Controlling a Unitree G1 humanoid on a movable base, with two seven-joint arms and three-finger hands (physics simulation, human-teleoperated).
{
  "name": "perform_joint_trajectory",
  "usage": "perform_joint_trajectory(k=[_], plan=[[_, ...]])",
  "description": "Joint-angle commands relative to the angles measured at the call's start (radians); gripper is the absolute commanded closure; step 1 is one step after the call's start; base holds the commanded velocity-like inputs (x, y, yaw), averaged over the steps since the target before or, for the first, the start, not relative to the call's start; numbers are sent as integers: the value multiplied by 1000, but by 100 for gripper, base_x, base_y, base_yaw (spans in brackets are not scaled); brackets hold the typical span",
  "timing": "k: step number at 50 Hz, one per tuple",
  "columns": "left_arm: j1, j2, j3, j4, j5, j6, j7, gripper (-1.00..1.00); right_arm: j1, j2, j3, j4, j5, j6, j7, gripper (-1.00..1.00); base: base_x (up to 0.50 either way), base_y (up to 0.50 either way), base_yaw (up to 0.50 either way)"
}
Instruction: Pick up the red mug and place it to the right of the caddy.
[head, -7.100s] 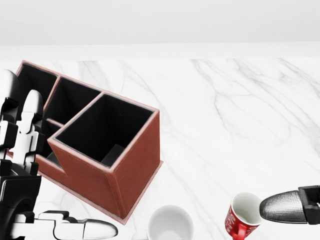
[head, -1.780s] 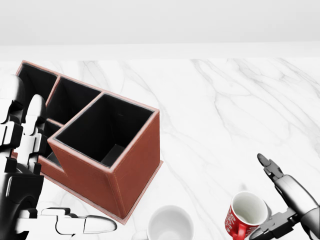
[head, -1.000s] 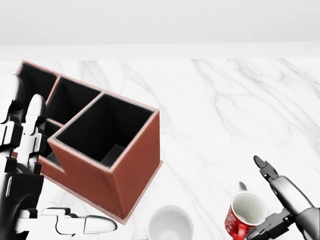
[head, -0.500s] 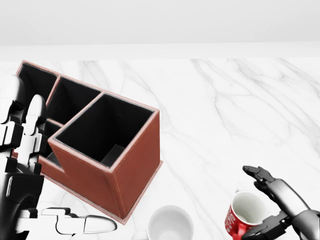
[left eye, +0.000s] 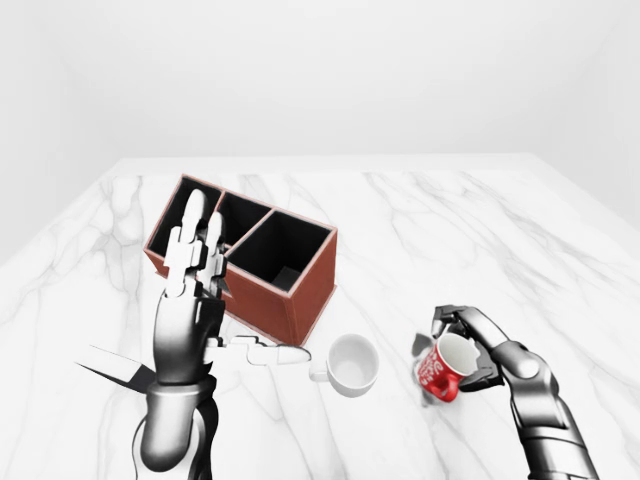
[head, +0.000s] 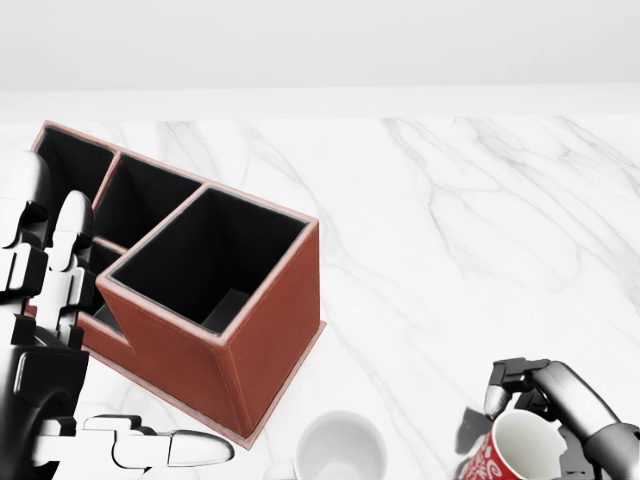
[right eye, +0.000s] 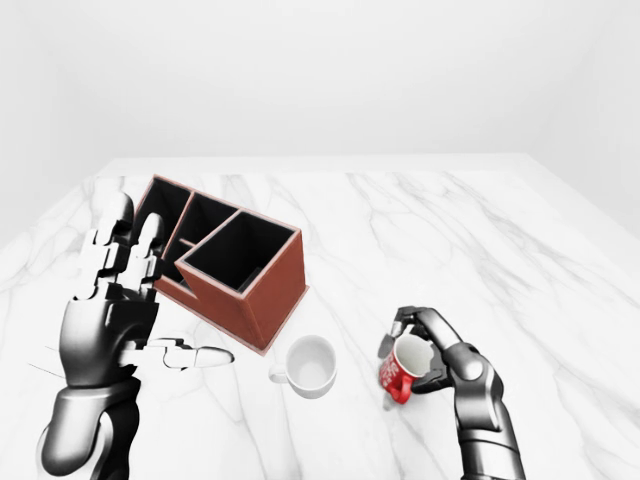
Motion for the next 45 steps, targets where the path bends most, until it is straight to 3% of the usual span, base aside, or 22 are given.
perform_joint_trajectory(k=[1, 21, 45], plan=[[-2, 1, 1, -4, 0, 0, -1, -100, 6, 3, -8, -36, -7, 4, 6, 100, 0, 0, 0], [3, 0, 3, -21, -2, 0, -3, -100, -51, -4, -35, -370, -59, 4, 182, 100, 0, 0, 0], [1, -1, 5, -31, -4, 0, -3, -100, -234, 11, 87, -455, -230, 4, 182, 100, 0, 0, 0]])
